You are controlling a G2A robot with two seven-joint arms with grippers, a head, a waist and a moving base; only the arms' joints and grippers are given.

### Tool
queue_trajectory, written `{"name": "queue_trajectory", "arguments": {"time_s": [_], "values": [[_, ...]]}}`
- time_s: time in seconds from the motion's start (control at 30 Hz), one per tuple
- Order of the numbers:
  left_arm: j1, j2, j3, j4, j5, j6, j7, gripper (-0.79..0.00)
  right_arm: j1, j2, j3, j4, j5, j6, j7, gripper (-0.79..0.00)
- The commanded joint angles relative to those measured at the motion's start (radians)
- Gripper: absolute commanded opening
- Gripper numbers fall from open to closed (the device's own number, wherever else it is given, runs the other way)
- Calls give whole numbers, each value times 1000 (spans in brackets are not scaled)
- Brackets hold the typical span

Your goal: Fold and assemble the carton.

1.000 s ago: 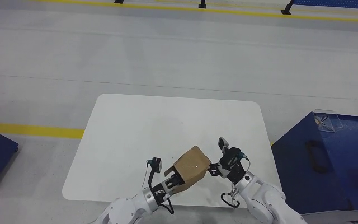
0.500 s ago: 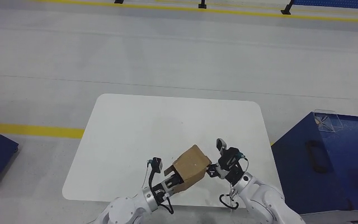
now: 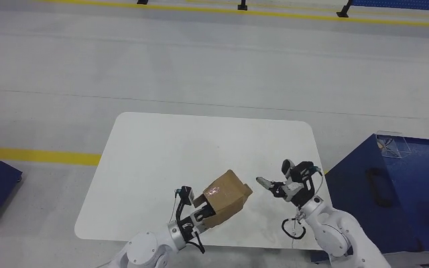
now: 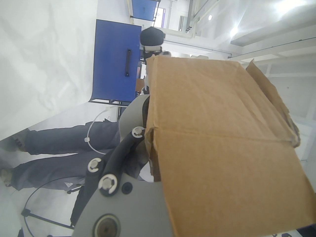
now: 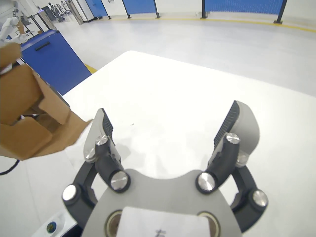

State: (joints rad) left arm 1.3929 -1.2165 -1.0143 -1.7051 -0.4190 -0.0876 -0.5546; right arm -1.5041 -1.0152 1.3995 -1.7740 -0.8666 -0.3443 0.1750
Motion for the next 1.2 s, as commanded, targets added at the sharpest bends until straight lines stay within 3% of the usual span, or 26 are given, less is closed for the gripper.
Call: {"name": "queue_trajectory", "arguments": {"time_s": [0.0, 0.17, 0.33, 0.63, 1.17], "values": [[-1, -1, 1, -1, 1, 4, -1, -785, 6, -3, -38, 9, 25, -43, 51, 0], [-12, -4, 11, 2, 6, 20, 3, -785, 18, -7, -74, 29, 199, -157, 135, 0], [-18, -7, 20, 8, 8, 26, 7, -785, 23, -1, -35, 26, 346, -218, 197, 0], [-19, -11, 37, 9, 32, 30, 12, -785, -7, 5, 16, -25, 328, -215, 186, 0], [-15, -14, 47, 7, 68, 32, 17, -785, -8, 4, 6, -89, 228, -172, 205, 0]]}}
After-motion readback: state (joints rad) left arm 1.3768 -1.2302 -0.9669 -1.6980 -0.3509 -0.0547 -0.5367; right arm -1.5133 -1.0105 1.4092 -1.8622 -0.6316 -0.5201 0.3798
